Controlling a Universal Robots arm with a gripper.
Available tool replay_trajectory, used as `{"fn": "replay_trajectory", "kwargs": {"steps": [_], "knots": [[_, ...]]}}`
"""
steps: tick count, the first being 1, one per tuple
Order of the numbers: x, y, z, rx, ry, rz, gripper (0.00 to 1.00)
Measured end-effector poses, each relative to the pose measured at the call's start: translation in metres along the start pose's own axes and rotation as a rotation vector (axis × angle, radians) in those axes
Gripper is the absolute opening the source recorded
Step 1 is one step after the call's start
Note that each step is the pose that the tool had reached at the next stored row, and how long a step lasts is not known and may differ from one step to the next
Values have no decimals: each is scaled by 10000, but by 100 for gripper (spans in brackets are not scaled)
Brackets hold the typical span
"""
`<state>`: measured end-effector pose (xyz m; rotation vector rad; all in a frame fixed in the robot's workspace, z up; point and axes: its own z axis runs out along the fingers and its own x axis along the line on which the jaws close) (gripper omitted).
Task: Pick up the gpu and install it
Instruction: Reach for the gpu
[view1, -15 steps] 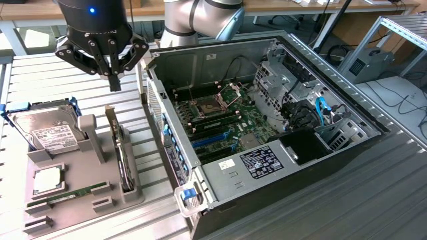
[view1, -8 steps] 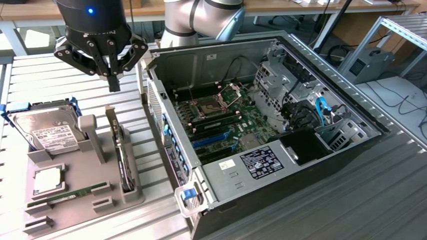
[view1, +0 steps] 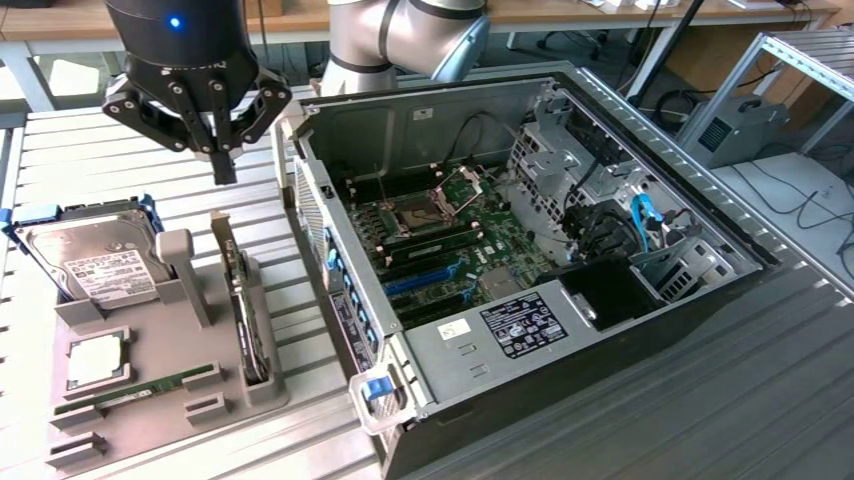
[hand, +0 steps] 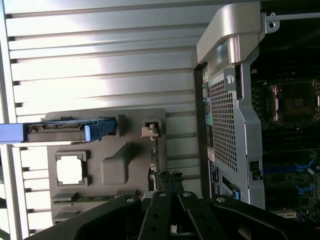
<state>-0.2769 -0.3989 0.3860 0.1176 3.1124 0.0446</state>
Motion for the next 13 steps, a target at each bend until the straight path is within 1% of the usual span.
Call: {"fn": "replay_trajectory", "kwargs": {"steps": [13], "knots": [[57,-4,1,0,0,0,11]]}}
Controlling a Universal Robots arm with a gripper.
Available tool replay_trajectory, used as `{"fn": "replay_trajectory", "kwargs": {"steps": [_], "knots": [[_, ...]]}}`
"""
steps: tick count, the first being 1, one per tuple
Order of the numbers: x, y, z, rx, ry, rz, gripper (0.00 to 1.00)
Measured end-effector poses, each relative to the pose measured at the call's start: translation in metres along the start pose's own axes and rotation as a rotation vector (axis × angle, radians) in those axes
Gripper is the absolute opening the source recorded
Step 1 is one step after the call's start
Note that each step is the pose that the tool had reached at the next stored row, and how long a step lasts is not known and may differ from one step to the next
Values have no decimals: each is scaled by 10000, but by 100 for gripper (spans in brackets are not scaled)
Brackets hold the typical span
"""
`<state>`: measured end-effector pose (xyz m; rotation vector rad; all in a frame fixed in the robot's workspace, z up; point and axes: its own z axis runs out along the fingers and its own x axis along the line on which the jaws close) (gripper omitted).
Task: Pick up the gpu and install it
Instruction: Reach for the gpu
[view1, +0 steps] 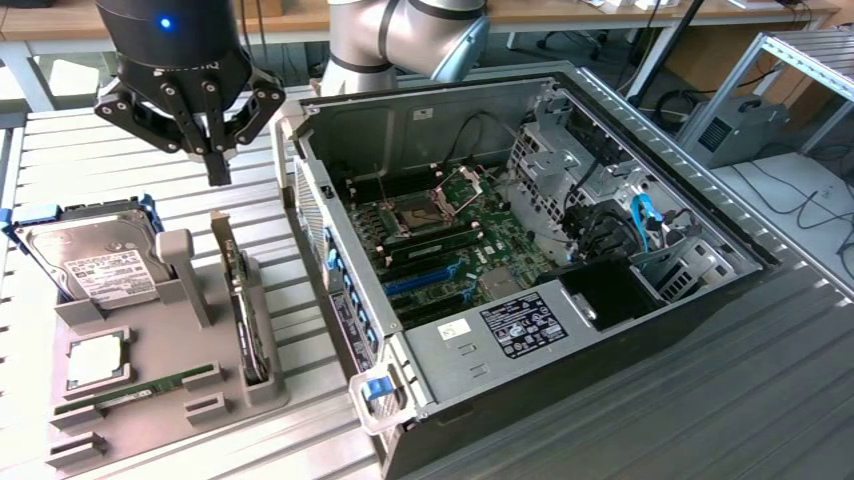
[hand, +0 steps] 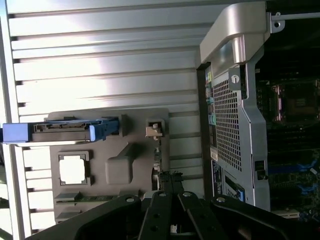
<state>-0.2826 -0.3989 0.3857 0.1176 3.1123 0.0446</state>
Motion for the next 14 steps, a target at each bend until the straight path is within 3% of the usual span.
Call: {"fn": "replay_trajectory", "kwargs": {"steps": [14], "knots": [[74,-6,1,0,0,0,11]]}}
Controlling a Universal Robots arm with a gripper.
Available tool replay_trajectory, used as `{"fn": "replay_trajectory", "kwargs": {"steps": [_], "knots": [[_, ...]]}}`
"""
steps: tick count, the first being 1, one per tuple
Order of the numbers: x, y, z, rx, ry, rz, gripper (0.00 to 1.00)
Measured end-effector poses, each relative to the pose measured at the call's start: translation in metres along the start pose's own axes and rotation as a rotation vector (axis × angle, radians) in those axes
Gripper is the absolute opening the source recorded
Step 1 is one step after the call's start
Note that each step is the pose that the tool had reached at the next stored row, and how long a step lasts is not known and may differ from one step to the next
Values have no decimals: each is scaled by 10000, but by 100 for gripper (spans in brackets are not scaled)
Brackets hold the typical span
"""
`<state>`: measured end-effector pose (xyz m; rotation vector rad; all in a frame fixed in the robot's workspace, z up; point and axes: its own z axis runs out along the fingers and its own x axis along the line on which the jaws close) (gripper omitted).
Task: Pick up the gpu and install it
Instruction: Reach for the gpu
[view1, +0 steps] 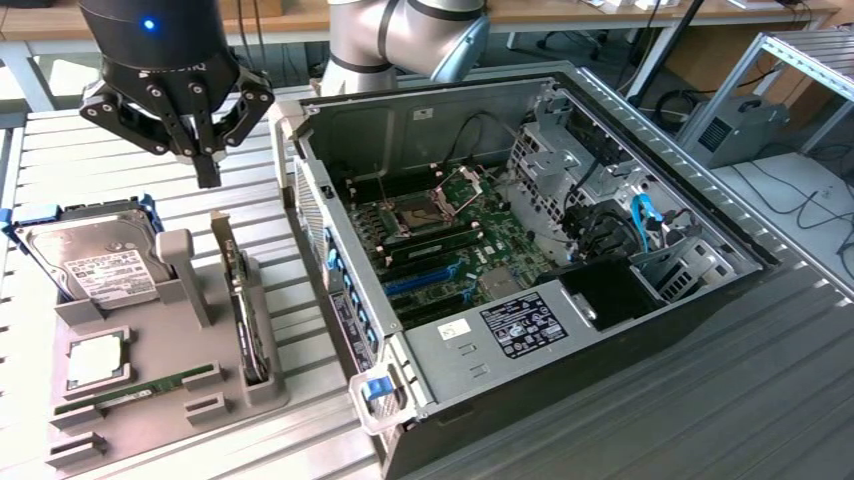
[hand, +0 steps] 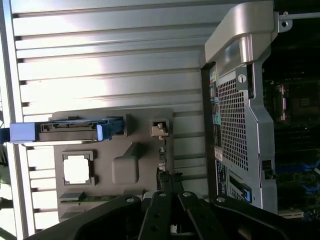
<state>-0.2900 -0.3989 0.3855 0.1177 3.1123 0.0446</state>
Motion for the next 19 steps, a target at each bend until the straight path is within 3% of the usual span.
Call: {"fn": "replay_trajectory", "kwargs": {"steps": [19], "knots": [[72,-5,1,0,1,0,11]]}}
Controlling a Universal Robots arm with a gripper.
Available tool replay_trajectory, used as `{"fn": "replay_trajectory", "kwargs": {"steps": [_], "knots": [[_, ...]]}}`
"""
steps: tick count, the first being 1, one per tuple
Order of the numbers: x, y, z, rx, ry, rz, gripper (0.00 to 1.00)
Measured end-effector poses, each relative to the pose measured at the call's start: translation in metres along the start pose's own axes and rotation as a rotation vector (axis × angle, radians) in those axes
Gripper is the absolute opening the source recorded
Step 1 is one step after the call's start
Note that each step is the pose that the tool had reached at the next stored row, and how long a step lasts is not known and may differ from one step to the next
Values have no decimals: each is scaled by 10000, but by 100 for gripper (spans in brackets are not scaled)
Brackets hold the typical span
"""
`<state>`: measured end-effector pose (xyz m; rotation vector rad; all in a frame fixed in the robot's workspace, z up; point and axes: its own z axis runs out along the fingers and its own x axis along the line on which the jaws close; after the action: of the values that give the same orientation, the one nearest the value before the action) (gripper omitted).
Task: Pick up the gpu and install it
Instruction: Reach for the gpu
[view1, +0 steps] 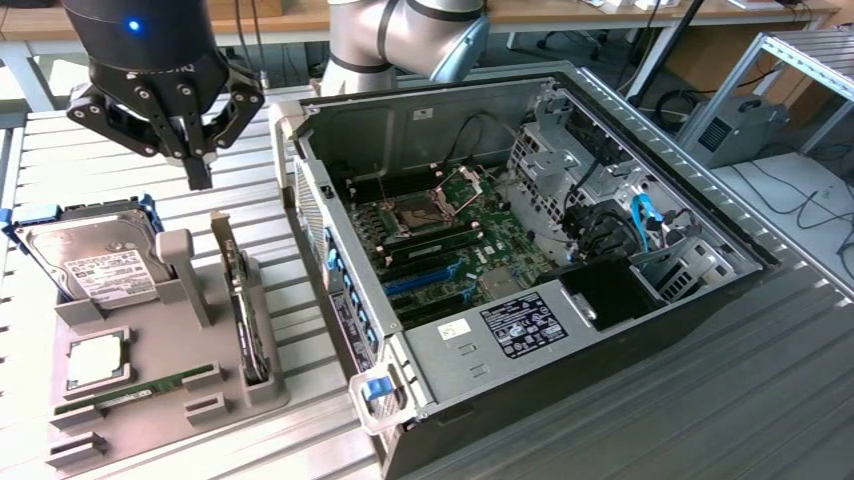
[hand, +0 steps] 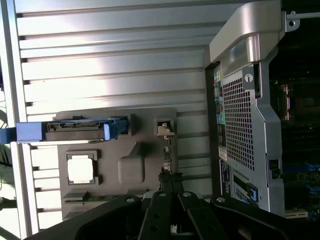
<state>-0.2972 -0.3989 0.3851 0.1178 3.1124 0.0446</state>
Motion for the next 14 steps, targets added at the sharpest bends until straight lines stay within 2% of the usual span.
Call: {"fn": "replay_trajectory", "kwargs": {"steps": [14], "knots": [[68,-5,1,-1,-1,-1,11]]}}
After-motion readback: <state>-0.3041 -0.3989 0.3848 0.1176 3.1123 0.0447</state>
